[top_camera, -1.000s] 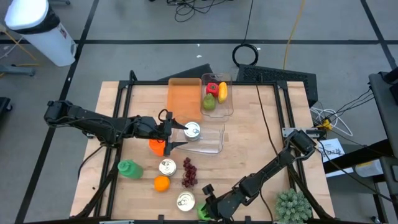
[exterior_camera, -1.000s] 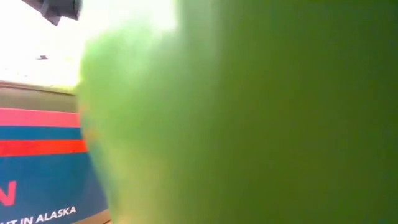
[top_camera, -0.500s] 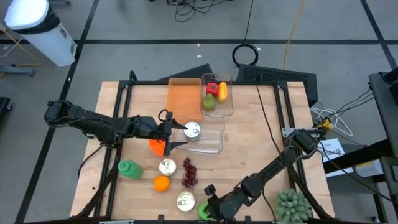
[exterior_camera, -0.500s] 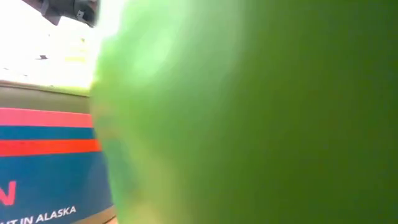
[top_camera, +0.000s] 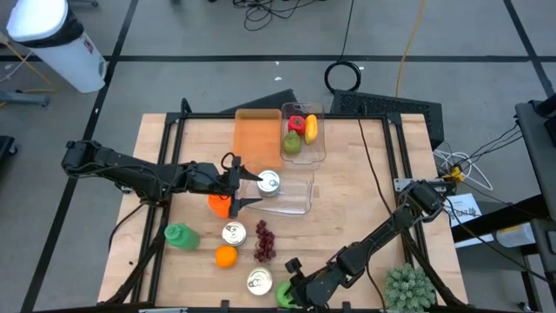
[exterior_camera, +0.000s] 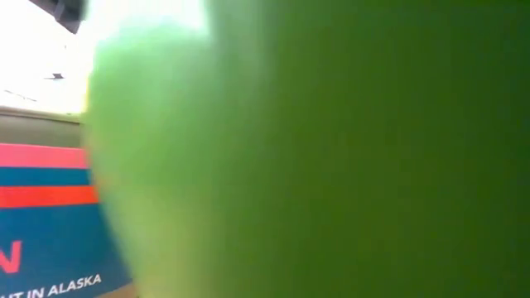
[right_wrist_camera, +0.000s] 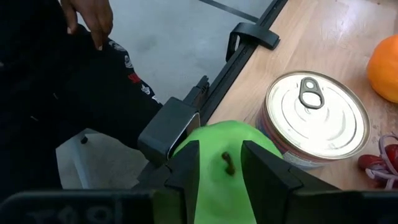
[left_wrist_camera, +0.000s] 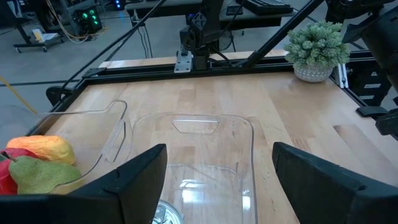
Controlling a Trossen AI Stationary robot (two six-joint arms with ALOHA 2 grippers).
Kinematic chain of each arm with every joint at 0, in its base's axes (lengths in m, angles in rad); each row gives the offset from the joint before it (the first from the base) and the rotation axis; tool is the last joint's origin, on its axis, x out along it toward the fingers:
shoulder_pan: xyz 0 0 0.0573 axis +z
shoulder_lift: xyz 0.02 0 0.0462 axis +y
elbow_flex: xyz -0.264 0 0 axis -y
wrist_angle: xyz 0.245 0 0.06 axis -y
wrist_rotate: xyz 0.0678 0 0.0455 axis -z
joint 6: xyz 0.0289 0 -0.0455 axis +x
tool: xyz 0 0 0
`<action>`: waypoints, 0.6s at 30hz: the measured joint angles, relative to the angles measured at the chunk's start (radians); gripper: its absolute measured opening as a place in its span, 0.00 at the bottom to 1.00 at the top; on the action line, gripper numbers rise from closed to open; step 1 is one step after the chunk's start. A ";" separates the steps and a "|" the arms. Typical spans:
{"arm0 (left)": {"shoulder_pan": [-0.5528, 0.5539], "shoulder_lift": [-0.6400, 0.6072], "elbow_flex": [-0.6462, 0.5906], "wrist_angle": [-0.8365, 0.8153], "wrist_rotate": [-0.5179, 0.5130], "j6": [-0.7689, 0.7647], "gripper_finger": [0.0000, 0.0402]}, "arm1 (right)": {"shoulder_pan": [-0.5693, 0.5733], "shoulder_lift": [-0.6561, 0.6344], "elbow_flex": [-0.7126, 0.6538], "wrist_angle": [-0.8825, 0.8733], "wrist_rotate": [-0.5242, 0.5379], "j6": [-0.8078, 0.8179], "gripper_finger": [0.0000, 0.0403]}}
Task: Pick & Place Food Item
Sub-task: Put the apple into the top transparent bin
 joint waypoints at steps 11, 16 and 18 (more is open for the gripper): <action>0.000 0.000 0.000 0.000 0.000 0.000 0.80 | -0.002 0.009 -0.001 0.001 0.001 0.004 0.26; 0.000 0.000 0.000 0.000 0.000 0.000 0.78 | -0.002 0.009 -0.001 0.000 0.001 0.003 0.26; 0.000 0.000 0.000 0.000 0.000 0.000 0.77 | -0.002 0.009 -0.001 0.000 0.001 0.003 0.26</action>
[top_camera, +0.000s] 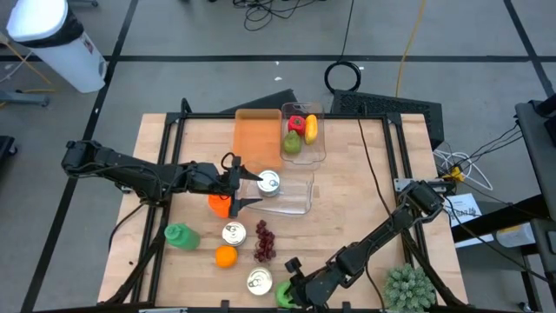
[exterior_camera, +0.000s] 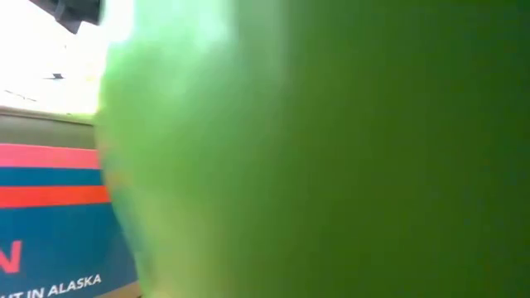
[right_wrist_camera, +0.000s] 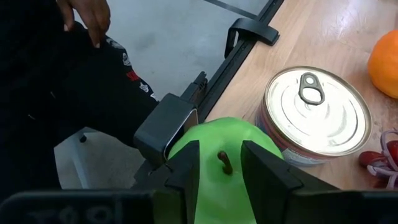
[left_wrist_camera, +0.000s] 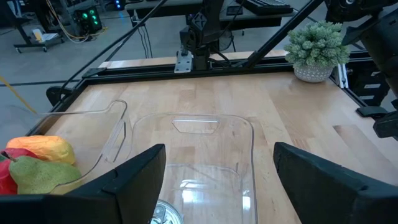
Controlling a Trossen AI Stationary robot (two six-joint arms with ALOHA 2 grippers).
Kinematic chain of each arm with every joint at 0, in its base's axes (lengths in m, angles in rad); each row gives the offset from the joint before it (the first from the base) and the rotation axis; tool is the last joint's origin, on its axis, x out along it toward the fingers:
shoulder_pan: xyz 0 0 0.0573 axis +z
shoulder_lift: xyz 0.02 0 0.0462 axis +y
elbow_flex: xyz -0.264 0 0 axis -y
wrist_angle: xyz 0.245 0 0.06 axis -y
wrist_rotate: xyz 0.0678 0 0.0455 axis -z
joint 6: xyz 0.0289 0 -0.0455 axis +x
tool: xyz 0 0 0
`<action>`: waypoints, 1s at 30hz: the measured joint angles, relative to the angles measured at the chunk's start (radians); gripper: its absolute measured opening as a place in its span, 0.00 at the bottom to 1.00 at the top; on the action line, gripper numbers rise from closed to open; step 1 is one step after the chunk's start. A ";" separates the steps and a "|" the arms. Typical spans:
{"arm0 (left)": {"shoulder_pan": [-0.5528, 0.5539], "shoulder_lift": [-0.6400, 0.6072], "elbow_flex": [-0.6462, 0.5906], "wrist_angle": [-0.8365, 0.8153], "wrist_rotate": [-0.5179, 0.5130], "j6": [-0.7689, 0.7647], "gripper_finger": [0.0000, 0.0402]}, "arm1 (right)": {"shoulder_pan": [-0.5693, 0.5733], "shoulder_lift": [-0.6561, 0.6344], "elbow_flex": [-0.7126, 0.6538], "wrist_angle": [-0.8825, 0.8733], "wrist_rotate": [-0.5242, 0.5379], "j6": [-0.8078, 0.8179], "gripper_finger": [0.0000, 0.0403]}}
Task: Pick & Place Food Item
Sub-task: Put the apple into the top transparent bin
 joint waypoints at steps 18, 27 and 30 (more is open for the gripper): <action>0.000 0.000 0.000 0.000 0.000 0.000 0.81 | -0.008 0.000 0.001 -0.026 -0.003 0.011 0.01; 0.000 0.000 0.000 0.000 0.000 0.000 0.80 | -0.013 -0.006 0.002 -0.044 0.006 -0.049 0.01; 0.000 0.000 0.000 0.000 0.000 0.000 0.78 | -0.013 -0.022 0.001 -0.051 0.051 -0.066 0.01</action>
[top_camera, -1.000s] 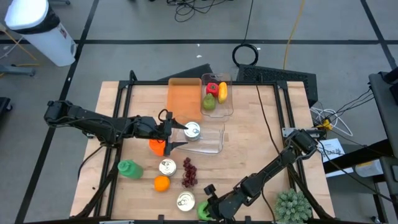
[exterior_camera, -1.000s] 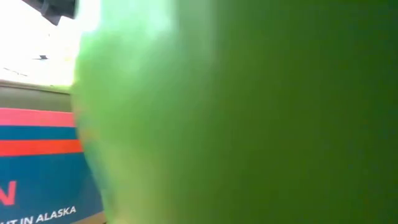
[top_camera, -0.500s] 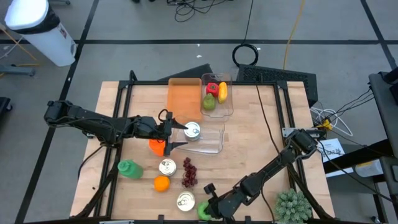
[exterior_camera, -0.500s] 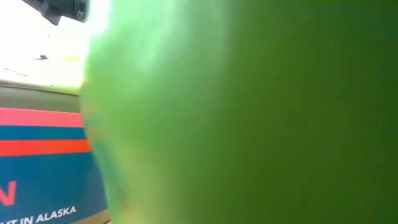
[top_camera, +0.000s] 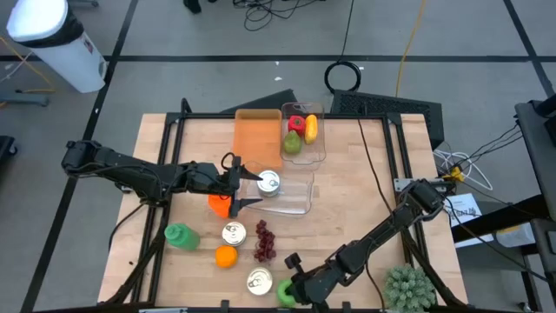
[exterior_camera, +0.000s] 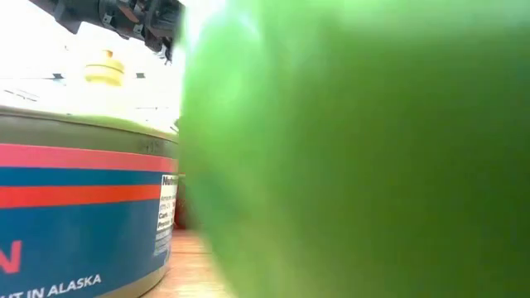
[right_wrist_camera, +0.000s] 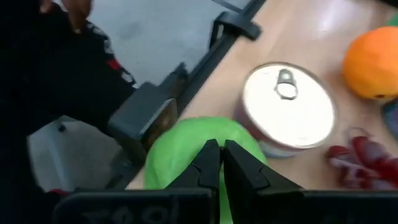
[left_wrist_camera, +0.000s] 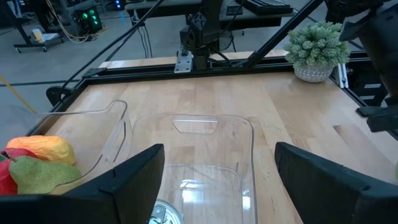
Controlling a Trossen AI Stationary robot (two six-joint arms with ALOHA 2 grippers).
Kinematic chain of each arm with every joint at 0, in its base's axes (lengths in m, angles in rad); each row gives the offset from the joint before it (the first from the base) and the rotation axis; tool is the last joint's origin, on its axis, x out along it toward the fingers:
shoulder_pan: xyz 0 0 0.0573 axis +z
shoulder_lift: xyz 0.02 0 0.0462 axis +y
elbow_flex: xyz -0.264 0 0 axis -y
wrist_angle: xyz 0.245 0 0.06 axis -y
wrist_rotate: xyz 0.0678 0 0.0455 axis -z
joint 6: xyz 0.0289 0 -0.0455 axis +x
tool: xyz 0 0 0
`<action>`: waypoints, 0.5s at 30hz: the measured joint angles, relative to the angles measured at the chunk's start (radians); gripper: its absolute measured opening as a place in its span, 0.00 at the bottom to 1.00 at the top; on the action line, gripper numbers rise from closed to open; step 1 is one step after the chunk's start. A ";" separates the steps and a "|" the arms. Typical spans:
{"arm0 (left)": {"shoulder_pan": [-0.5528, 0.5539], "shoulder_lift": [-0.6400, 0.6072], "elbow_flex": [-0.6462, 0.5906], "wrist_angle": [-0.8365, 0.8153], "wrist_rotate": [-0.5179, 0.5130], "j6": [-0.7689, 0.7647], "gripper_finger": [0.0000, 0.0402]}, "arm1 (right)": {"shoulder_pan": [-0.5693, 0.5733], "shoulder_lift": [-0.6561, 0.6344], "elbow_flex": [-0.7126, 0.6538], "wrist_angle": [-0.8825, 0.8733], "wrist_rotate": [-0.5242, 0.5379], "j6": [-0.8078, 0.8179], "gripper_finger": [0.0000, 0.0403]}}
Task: Pick & Place Food Item
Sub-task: Put the apple into the top transparent bin
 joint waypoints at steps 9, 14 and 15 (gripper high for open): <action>0.000 0.000 0.000 0.000 0.000 0.000 0.76 | -0.038 -0.110 -0.001 -0.052 0.004 -0.066 0.00; 0.000 0.000 0.000 0.000 0.000 0.000 0.78 | -0.106 -0.213 -0.001 -0.112 0.007 -0.159 0.00; 0.000 0.000 0.000 0.000 0.000 0.000 0.78 | -0.123 -0.235 -0.001 -0.133 0.006 -0.173 0.00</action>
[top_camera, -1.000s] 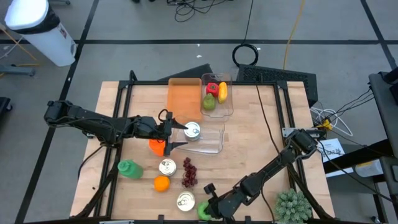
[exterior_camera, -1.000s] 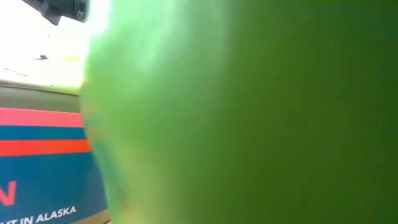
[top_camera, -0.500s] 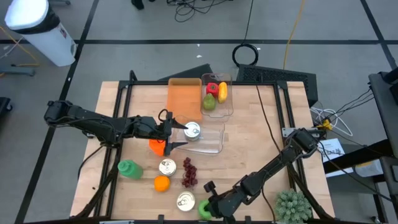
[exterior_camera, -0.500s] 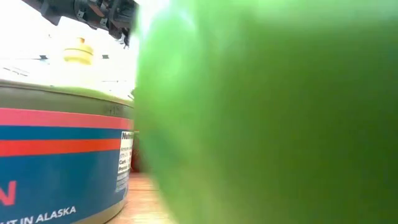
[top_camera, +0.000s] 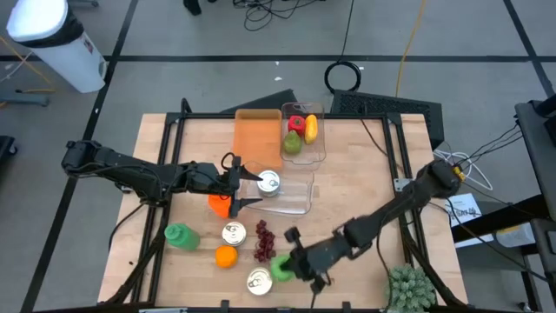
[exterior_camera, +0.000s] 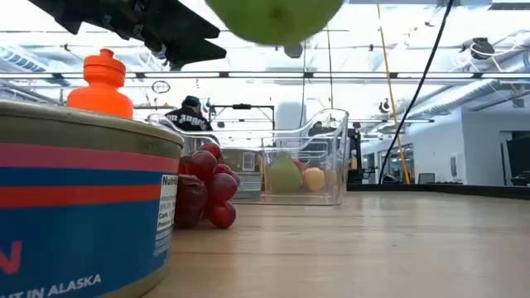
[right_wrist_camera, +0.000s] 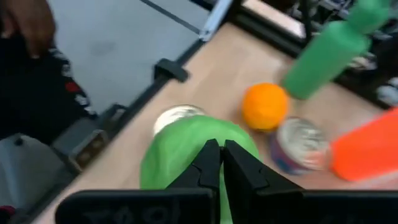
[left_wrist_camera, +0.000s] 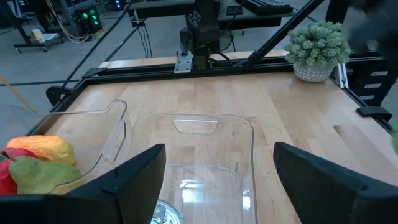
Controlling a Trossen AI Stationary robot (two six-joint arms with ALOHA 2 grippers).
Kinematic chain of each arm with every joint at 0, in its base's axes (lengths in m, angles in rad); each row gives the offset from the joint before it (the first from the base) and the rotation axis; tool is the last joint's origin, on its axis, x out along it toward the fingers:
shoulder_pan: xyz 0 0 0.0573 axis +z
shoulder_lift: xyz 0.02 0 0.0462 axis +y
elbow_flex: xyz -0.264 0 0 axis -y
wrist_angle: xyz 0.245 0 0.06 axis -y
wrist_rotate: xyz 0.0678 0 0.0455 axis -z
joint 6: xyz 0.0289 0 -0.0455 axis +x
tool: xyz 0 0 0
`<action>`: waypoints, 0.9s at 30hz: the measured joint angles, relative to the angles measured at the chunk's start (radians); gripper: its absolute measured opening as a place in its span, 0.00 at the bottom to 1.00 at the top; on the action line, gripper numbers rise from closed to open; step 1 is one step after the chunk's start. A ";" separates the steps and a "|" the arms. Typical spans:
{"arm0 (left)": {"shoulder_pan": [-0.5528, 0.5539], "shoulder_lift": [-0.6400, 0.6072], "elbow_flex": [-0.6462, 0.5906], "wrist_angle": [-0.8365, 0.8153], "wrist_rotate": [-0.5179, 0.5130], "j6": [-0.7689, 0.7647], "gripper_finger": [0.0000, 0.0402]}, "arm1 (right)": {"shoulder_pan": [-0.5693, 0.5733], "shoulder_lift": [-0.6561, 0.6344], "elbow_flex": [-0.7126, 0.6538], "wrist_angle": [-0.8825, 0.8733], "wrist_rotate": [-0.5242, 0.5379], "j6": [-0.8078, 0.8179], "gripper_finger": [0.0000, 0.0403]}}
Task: Pick & Place Food Item
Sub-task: Put the apple into the top transparent bin
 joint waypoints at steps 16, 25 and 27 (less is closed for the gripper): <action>0.000 0.000 0.000 0.000 0.000 0.000 0.81 | -0.453 -0.284 0.000 -0.286 0.048 -0.147 0.00; 0.000 0.000 0.000 0.000 0.000 0.000 0.76 | -0.751 -0.315 -0.014 -0.291 -0.071 -0.170 0.00; 0.000 0.000 0.000 0.000 0.000 0.000 0.76 | -0.809 -0.315 -0.055 -0.230 -0.108 -0.177 0.00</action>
